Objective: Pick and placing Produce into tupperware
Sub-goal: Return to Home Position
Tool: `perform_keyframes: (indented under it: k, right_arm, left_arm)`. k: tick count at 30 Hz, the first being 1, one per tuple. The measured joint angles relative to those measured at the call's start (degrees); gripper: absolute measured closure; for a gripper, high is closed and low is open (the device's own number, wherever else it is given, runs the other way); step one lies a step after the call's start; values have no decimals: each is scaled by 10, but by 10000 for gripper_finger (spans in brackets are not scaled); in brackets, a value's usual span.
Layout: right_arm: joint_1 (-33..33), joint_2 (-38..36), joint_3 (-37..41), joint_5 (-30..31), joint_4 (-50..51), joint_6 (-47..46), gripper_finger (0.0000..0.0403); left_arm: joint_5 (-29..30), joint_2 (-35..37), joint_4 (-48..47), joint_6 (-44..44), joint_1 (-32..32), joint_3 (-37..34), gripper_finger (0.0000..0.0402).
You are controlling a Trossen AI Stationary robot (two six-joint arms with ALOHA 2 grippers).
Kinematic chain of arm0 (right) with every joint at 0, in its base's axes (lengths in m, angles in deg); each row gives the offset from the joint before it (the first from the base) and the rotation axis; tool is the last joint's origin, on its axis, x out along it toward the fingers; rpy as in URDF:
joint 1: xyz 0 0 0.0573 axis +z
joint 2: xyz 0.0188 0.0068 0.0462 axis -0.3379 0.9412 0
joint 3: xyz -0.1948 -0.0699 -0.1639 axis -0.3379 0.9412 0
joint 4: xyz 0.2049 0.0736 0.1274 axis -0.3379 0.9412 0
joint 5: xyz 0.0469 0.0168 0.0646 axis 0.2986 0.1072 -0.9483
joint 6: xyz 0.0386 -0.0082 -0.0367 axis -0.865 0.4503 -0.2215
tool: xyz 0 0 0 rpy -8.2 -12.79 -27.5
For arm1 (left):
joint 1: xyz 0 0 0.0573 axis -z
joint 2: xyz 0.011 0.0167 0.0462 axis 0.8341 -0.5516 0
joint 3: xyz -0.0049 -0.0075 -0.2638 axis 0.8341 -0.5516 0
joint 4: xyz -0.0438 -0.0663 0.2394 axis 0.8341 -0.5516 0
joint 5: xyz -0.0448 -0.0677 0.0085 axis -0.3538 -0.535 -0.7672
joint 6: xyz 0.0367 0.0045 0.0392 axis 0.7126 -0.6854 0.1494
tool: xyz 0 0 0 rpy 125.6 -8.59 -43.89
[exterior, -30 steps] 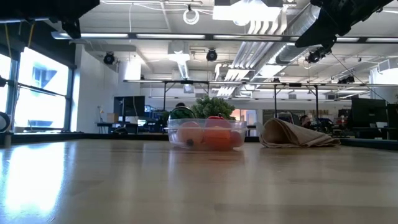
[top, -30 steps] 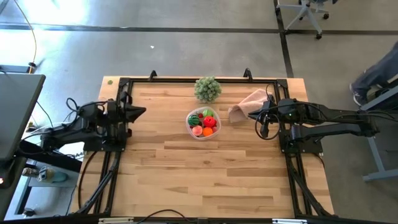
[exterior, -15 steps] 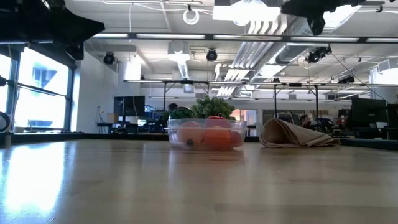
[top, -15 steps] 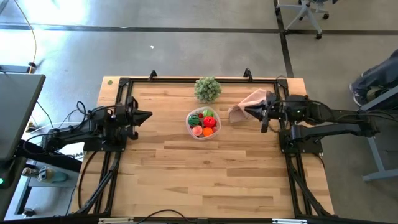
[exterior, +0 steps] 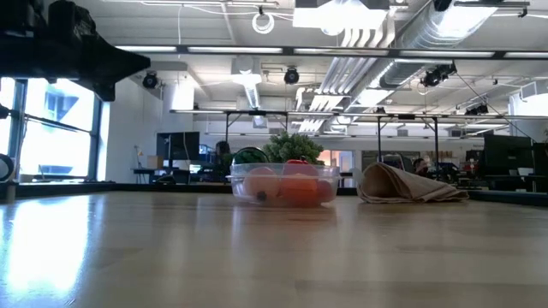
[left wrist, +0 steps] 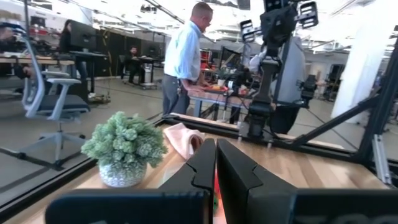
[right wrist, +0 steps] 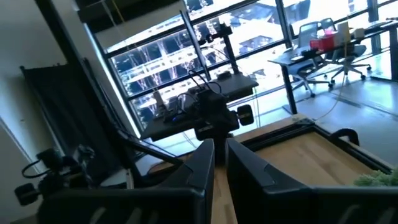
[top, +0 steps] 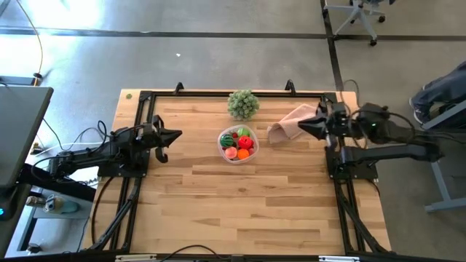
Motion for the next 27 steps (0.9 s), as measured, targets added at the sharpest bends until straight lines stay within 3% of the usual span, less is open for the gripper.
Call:
perform_keyframes:
  k: [6,13,20,23,27]
  right_arm:
    - [0,-75,-37,9,95,43,373]
    - [0,-158,-38,122,236,50,373]
    - [0,-178,-37,258,346,32,373]
    - [0,-183,-30,251,349,47,373]
    - [0,-212,7,204,262,96,373]
  left_arm:
    - [8,0,-2,6,0,-1,396]
    - [13,0,-4,8,0,-1,396]
    - [51,0,-6,8,0,-1,396]
    - [53,0,-11,8,0,-1,396]
    - [53,0,-18,8,0,-1,396]
